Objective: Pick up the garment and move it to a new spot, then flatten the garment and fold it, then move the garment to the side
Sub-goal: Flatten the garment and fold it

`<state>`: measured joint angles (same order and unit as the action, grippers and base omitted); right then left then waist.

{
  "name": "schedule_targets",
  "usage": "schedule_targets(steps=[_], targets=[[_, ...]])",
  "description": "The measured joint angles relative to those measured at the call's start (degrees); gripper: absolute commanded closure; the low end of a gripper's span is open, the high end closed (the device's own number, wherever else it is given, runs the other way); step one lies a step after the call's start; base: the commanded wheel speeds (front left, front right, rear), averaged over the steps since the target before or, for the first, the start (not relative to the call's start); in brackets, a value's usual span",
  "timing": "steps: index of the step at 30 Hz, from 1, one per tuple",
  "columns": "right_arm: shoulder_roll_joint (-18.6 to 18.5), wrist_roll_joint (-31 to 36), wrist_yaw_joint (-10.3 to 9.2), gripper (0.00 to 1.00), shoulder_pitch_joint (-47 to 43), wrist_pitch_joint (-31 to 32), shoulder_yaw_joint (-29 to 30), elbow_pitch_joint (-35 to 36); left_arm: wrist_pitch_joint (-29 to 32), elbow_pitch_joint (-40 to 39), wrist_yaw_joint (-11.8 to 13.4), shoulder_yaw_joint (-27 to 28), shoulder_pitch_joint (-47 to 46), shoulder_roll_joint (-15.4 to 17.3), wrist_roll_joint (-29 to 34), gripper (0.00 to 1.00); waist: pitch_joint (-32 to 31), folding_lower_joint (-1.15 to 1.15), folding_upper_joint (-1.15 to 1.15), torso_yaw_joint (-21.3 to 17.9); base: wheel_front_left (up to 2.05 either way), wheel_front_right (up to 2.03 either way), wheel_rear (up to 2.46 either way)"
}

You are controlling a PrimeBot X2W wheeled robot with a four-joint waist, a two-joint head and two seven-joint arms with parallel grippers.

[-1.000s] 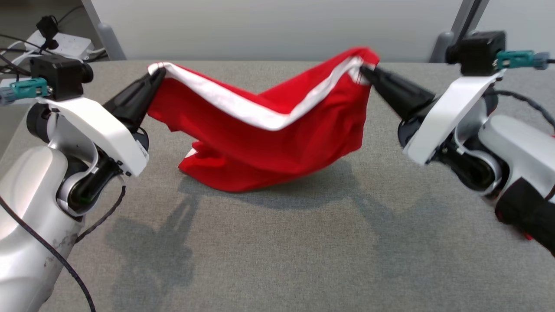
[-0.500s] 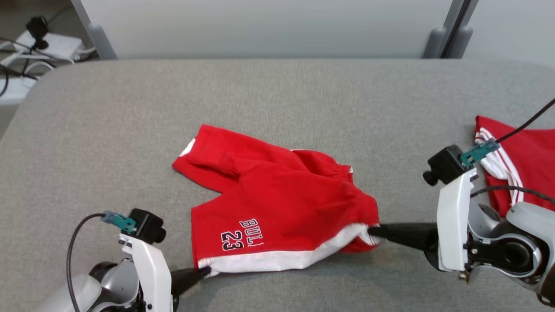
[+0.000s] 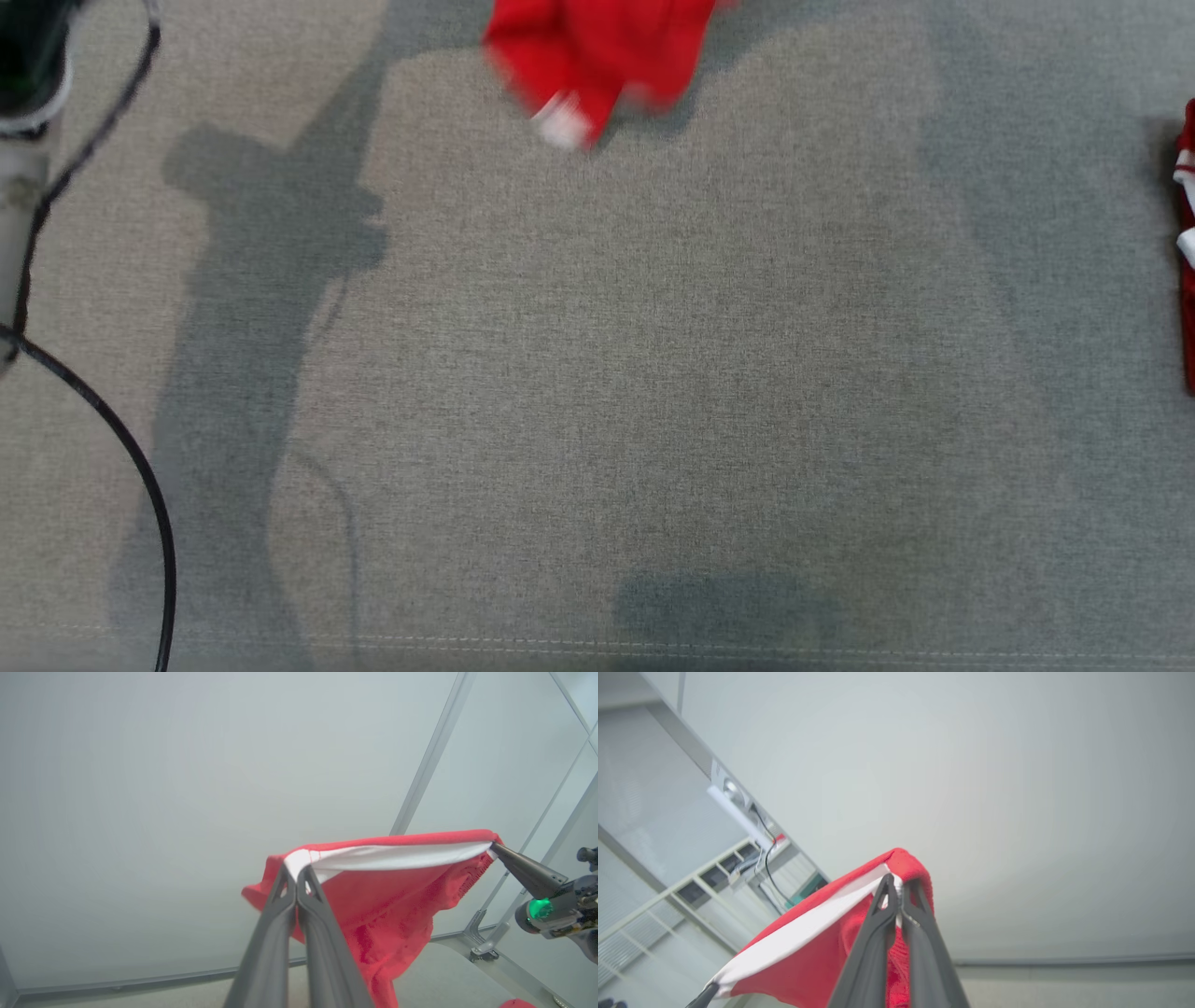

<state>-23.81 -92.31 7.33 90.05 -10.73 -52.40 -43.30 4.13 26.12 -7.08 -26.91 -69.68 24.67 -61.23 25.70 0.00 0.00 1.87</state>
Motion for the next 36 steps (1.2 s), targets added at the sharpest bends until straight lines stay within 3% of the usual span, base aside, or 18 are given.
schedule_targets(steps=[3, 6, 9, 13, 19, 23, 30, 36], targets=[[1.57, 2.30, 0.00, 1.00, 1.98, -2.42, 0.74, -0.32, -4.92, 4.10, -0.44, -1.72, -3.69, -0.43, 2.78, 1.00, 1.37, 0.00, 0.00, -0.31, 0.00, 0.00, 0.00], [2.41, 2.50, 0.00, 1.00, 0.59, -0.26, -1.07, 0.11, -6.02, 5.17, -0.42, -4.82, -3.20, 0.86, 0.51, 1.00, 1.82, 0.00, 0.00, -1.15, 0.00, 0.00, 0.00], [0.76, 1.57, -0.01, 1.00, -3.33, 5.93, -3.18, 0.09, -6.21, 4.41, -0.42, -7.94, -1.44, 2.59, -3.12, 1.00, 2.80, 0.00, 0.00, -1.59, 0.00, 0.00, 0.00], [-0.90, 0.74, -0.01, 1.00, -8.32, 9.60, -5.15, 0.48, -7.43, 3.77, -0.43, -11.96, 3.04, 3.74, -6.05, 1.00, 4.37, 0.00, 0.00, -1.80, 0.00, 0.00, 0.00], [-5.31, -2.89, -0.02, 1.00, -19.11, 17.45, -7.84, 6.20, -11.84, 2.22, -0.42, -21.05, 12.63, 6.00, -9.23, 1.00, 5.66, 0.00, 0.00, -1.86, 0.00, 0.00, 0.00], [-10.20, -2.80, 0.00, 1.00, -23.17, 15.97, -7.71, 10.95, -15.73, 0.37, -0.43, -25.77, 16.89, 7.09, -10.74, 1.00, 4.00, 0.00, 0.00, -1.51, 0.00, 0.00, 0.00], [-15.64, -1.74, 0.00, 1.00, -32.59, 12.05, -8.77, 20.59, -18.30, -1.00, -0.43, -29.71, 22.61, 7.78, -11.90, 1.00, -0.88, 0.00, 0.00, -0.70, 0.00, 0.00, 0.00], [-17.37, 1.34, 0.00, 1.00, -39.64, 7.57, -11.32, 22.37, -18.35, -1.98, -0.44, -29.08, 28.70, 7.62, -10.04, 1.00, -5.62, 0.00, 0.00, 0.12, 0.00, 0.00, 0.00]])
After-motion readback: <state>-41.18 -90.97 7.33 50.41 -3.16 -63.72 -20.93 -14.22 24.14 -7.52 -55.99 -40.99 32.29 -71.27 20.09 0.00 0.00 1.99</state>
